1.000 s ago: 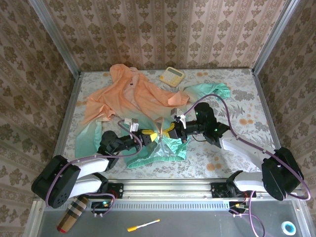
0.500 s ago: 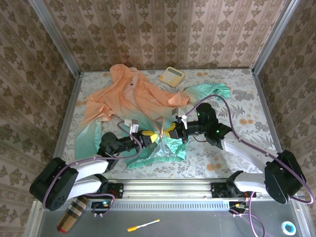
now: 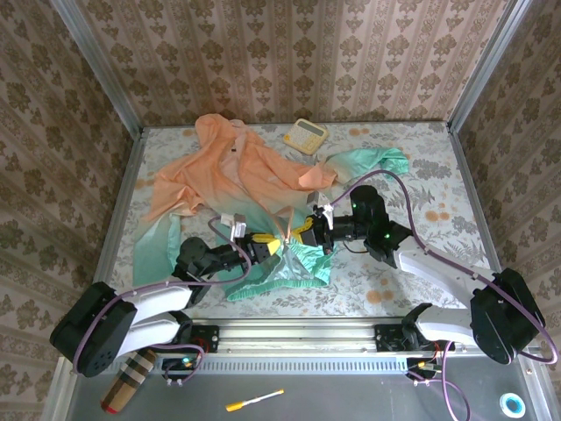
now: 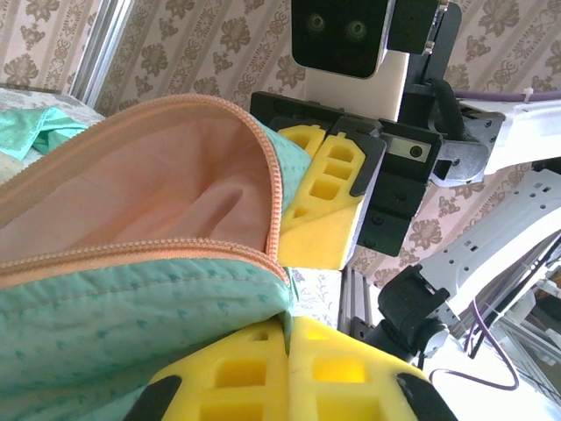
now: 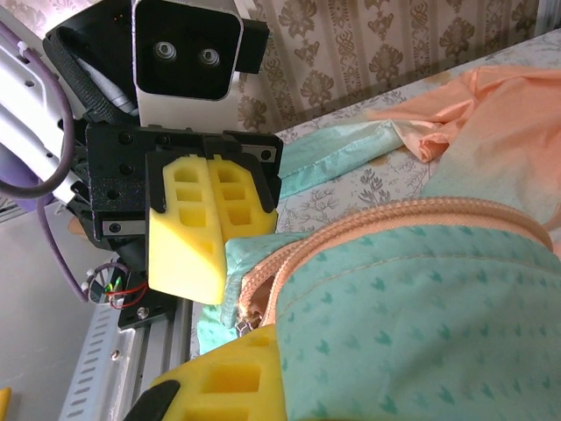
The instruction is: Zip up the jacket
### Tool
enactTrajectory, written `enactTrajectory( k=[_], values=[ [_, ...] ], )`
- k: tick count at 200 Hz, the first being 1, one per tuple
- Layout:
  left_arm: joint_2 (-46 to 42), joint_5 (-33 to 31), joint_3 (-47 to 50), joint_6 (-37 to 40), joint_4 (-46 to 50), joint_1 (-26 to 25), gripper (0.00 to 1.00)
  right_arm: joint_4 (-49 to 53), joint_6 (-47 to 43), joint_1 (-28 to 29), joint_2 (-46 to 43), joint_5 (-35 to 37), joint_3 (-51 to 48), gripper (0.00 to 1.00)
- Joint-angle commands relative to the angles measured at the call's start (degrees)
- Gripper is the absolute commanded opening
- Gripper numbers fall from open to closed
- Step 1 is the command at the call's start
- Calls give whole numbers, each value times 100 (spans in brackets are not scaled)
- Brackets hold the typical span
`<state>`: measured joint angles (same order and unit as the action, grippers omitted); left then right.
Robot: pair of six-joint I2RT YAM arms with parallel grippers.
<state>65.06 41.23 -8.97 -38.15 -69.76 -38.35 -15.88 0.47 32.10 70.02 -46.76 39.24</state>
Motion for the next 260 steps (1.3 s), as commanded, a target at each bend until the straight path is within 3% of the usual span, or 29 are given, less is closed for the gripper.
enactTrajectory(
  k=[1, 117, 153, 199, 231, 260],
  values=[
    [-98, -15, 49, 49, 22, -76, 0, -458, 141, -6, -120, 115, -40, 0],
    [-180, 44, -67, 346, 714, -120, 0, -760, 545, 42, 45, 363, -24, 0],
    [-586, 224, -197, 642, 1829, -120, 0, -335, 568, 42, 104, 466, 136, 0],
    [-1340, 108, -770, 1607, 5003, -118, 0, -47, 760, 81, 138, 343, 125, 0],
    [-1386, 141, -708, 1539, 5499, -142, 0, 441, 1079, 170, 124, 694, 112, 0],
    [-1389, -78, -743, 1520, 6155, -301, 0, 227, 1446, 340, 177, 838, -243, 0]
  ],
)
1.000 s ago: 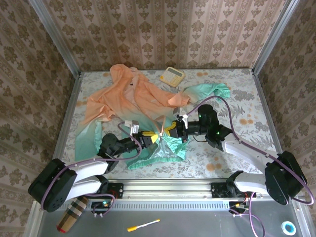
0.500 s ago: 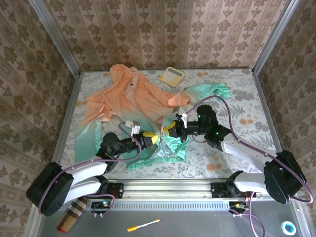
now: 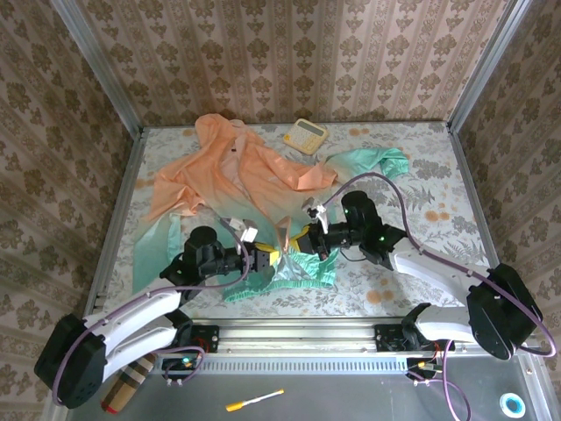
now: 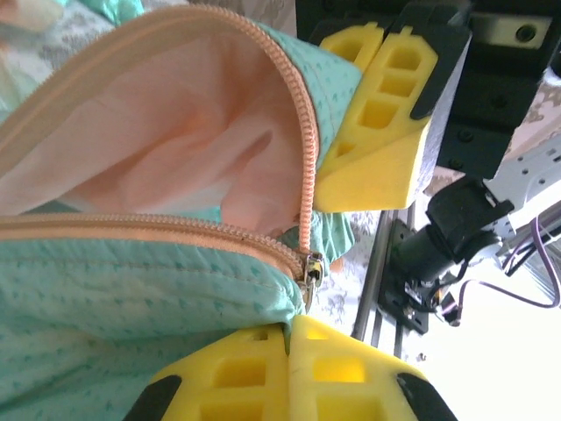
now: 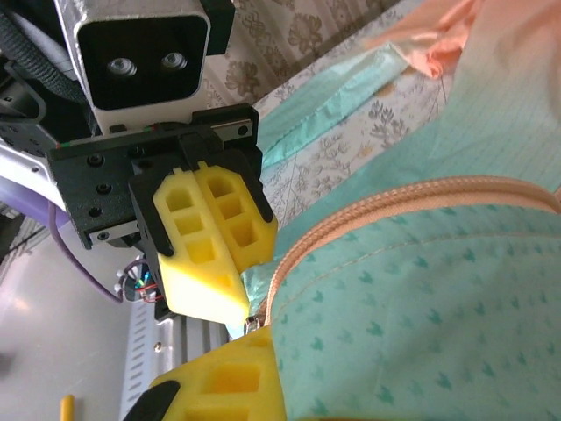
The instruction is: Zip up the jacket
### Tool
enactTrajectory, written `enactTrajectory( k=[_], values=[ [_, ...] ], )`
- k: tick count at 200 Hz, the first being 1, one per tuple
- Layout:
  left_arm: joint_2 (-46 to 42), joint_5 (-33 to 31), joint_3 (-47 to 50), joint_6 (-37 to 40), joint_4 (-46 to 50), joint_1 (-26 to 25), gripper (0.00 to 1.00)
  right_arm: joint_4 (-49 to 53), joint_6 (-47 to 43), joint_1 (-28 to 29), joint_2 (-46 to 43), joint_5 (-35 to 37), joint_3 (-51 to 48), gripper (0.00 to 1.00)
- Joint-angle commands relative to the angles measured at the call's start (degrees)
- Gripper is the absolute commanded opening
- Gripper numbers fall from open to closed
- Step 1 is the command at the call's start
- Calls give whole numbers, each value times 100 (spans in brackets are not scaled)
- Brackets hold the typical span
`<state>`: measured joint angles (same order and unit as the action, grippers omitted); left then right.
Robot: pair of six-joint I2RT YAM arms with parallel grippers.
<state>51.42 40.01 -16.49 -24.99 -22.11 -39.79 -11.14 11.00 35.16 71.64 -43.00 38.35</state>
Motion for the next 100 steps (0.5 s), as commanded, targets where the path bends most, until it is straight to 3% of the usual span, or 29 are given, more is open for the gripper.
enactTrajectory(
  k=[1, 28, 49, 75, 100],
  values=[
    [-21, 34, 3, 209, 1418, -163, 0, -257, 402, 43, 21, 470, -170, 0],
    [19, -524, 51, -8, 1905, -318, 0, -467, 713, 262, 278, 596, -481, 0],
    [41, -593, 214, -362, 1845, -398, 0, -528, 1038, 286, 596, 523, -530, 0],
    [-305, -964, 112, -324, 2606, -523, 0, -1037, 1296, 290, 1107, 401, -565, 0],
    [-958, -1276, 146, -573, 3070, -534, 32, -1693, 1614, 290, 1535, 272, -512, 0]
  ],
)
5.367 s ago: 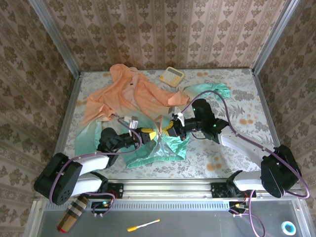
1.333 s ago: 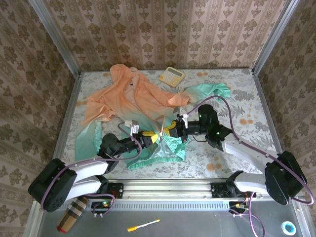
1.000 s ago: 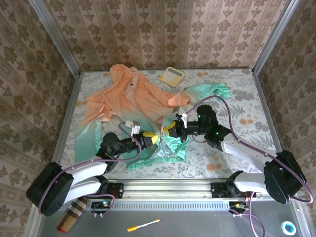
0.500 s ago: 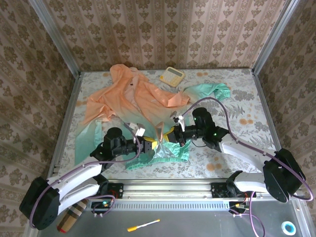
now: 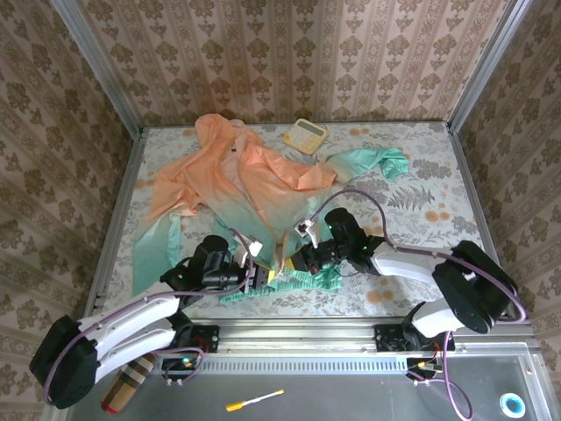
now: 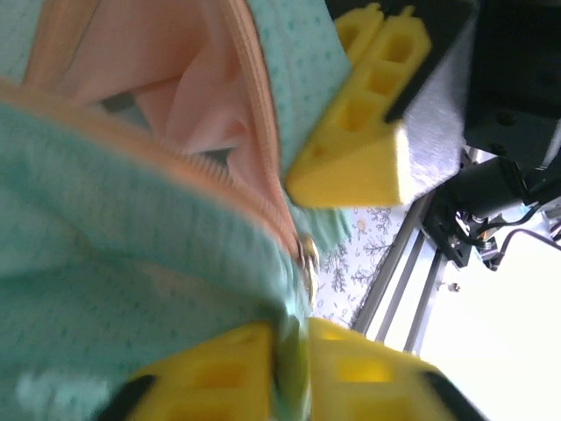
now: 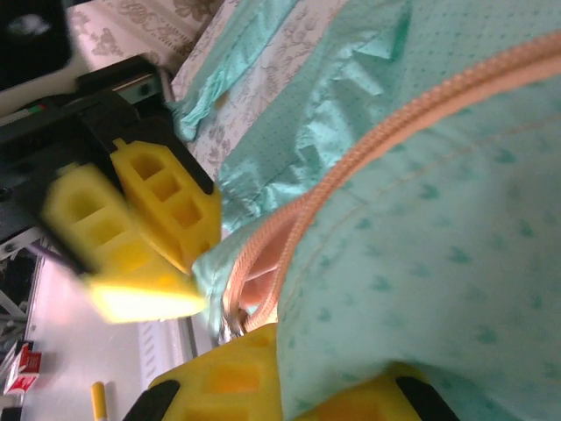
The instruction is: Zip up the jacket
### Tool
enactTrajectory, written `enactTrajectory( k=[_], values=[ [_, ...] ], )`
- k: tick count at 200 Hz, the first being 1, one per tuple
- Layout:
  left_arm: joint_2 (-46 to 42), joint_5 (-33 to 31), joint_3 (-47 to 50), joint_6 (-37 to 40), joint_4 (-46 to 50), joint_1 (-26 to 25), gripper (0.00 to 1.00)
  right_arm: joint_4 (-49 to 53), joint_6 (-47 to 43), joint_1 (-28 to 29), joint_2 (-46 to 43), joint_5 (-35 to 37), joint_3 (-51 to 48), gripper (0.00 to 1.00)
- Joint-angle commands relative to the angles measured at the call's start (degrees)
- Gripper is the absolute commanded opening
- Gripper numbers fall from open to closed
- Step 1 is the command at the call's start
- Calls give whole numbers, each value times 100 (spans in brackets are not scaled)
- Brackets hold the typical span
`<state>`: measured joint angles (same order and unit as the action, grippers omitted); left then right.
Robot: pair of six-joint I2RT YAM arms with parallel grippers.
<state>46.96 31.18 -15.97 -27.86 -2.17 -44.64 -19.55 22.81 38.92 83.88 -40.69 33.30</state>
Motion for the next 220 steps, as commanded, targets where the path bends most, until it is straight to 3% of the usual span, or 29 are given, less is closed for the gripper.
enactTrajectory(
  k=[1, 29, 64, 114, 143, 220],
  values=[
    [-547, -415, 94, -302, 1095, -51, 33, -863, 443, -86, 321, 33, 1, 0],
    [-1649, -962, 144, -914, 1344, -49, 52, -1243, 713, -43, 523, -191, 89, 0],
    [-2570, -1577, 246, -1804, 1353, -51, 53, -1208, 767, 80, 475, -291, 78, 0],
    [-1954, -1975, 632, -2581, -20, -437, 59, -1161, 940, 213, 66, -97, -213, 0],
    [-1520, -1924, 937, -2978, -1076, -475, 56, -1044, 951, 295, -92, 162, -293, 0],
    [-1400, -1933, 1457, -3723, -2021, -589, 50, -875, 936, 345, -3, 357, -104, 0]
  ],
)
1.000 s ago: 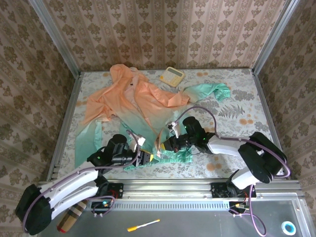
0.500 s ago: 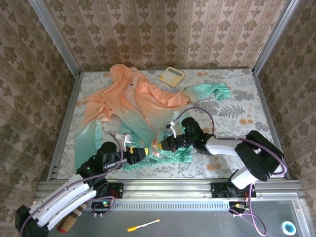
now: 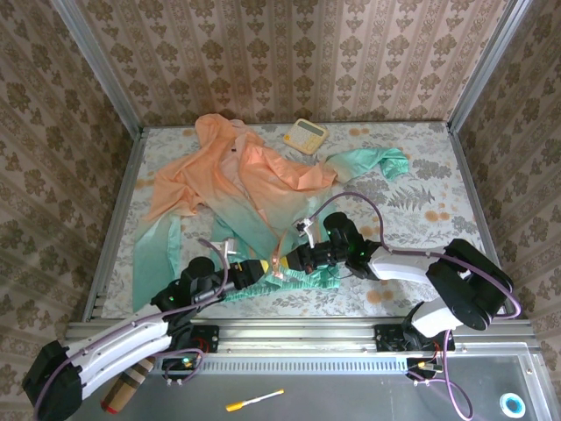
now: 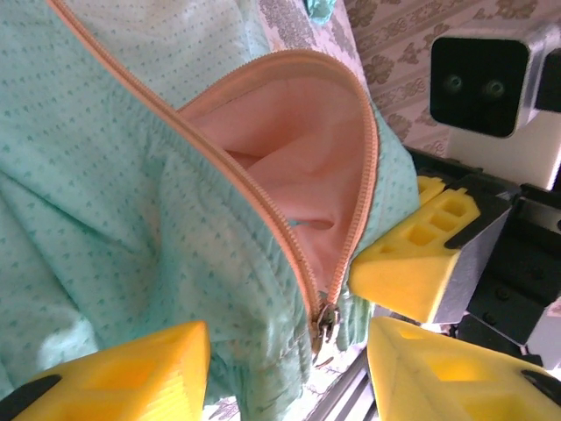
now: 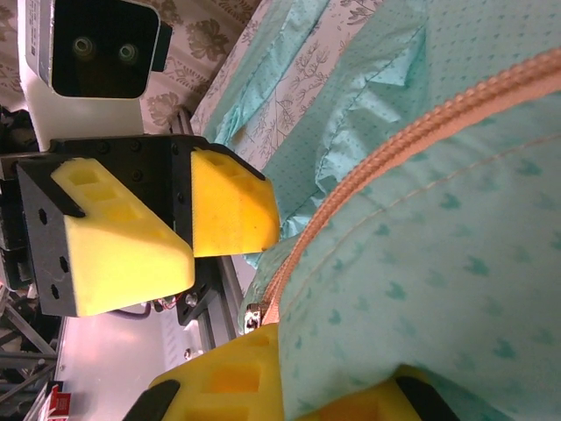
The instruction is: Zip up the jacket
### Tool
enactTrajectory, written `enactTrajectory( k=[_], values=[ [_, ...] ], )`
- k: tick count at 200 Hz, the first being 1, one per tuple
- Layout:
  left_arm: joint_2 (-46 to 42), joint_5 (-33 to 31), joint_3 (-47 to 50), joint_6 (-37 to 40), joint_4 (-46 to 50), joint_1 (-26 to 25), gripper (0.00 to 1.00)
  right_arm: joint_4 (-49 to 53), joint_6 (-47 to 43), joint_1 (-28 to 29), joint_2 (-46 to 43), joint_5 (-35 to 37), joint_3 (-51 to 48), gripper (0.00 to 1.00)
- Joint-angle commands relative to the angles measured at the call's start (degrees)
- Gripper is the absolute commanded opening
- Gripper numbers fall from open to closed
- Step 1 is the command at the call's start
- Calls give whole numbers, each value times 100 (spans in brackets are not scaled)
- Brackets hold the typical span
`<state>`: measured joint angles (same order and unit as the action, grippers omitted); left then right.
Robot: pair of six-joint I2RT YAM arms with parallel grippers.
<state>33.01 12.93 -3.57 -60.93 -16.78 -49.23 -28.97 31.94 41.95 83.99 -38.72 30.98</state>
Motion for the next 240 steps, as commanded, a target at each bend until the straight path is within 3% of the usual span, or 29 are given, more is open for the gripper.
enactTrajectory(
  k=[1, 125, 160, 187, 240],
  values=[
    [-5, -111, 221, -422, -567, -130, 50, 67, 22, 46, -14, 162, 127, 0],
    [56, -80, 428, -662, -1221, -267, 47, -38, 75, 134, 89, 229, 146, 0],
    [-24, -484, 445, -873, -204, -306, 46, 81, 45, 140, -40, 380, 119, 0],
    [-190, -624, 443, -816, -89, -302, 47, 212, -12, 138, -152, 476, 93, 0],
    [518, -316, 437, -843, -1040, -306, 45, 375, 12, 138, -224, 550, 158, 0]
  ],
)
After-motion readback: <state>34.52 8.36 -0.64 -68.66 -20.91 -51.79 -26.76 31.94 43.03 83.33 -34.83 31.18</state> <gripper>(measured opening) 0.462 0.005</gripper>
